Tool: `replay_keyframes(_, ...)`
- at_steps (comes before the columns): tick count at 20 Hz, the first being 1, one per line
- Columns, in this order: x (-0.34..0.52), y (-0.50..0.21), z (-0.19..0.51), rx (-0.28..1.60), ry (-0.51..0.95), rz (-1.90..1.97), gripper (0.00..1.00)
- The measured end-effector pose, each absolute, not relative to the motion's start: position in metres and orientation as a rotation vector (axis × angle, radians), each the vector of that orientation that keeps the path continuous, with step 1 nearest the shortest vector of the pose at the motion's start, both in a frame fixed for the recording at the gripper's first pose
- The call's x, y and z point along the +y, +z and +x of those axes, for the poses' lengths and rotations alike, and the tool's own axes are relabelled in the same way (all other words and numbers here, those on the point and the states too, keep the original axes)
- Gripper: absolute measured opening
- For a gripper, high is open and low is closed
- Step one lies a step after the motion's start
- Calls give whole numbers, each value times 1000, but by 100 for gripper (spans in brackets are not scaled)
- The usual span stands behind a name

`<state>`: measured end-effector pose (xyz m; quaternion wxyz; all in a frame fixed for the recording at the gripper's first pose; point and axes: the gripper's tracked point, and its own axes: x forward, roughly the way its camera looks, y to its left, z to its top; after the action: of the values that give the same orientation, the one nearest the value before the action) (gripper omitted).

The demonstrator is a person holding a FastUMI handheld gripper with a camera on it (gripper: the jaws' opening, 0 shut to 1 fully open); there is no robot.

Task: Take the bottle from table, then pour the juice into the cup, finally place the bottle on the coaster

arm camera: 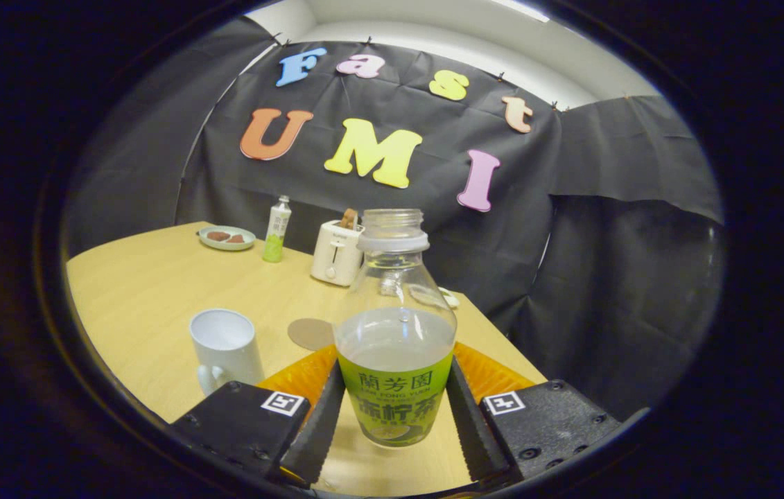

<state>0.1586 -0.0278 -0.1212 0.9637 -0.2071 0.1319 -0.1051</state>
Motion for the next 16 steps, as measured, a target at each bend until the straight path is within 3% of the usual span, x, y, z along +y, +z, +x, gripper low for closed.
replay_keyframes(8, -54, -122, 167, 332, -321, -808, 80)
replay_keyframes(16, -31, -103, 183, 262, -336, -1067, 79)
